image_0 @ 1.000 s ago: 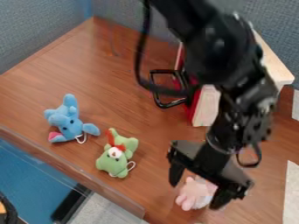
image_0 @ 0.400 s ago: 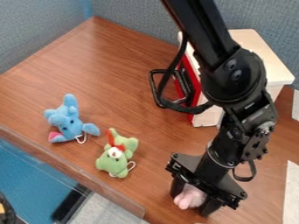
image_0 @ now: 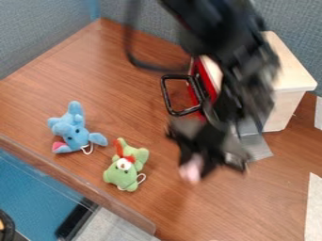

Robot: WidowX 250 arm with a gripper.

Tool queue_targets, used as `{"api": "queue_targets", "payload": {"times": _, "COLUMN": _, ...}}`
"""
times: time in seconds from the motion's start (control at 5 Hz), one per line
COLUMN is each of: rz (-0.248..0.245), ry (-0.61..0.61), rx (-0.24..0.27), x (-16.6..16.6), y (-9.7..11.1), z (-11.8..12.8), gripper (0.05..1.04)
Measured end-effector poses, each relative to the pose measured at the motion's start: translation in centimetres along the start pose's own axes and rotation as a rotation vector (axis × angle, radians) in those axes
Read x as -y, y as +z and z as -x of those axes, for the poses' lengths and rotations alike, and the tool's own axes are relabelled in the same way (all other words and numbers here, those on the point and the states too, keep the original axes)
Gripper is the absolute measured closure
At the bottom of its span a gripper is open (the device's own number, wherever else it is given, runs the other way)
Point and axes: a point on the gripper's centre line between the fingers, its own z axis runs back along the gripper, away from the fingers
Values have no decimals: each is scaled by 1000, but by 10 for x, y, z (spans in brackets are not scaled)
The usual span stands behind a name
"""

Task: Move the pink staff toy to the left side of the table

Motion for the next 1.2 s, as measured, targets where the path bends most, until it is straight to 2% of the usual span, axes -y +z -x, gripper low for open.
{"api": "queue_targets", "payload": {"times": 0.2, "rz": -36, "ry": 128, "rx": 37, "x": -50, "y": 20, "z": -16, "gripper": 835}}
{"api": "queue_targets", "payload": {"times": 0.4, "rz": -71, "ry": 244, "rx": 30, "x": -97, "y": 22, "z": -28, "gripper": 835}}
{"api": "queue_targets", "payload": {"times": 0.6, "rz": -65, "ry": 305, "rx": 30, "x": -141, "y": 17, "z": -49, "gripper": 836}}
{"api": "queue_targets", "payload": {"times": 0.8, "rz": -34, "ry": 263, "rx": 12, "x": -183, "y": -12, "z": -71, "gripper": 836}}
{"api": "queue_targets", "payload": {"times": 1.0, "rz": -14, "ry": 249, "rx": 27, "x": -227, "y": -35, "z": -89, "gripper": 836}}
{"api": "queue_targets", "payload": {"times": 1.2, "rz": 47, "ry": 226, "rx": 36, "x": -242, "y": -60, "z": -98, "gripper": 836}}
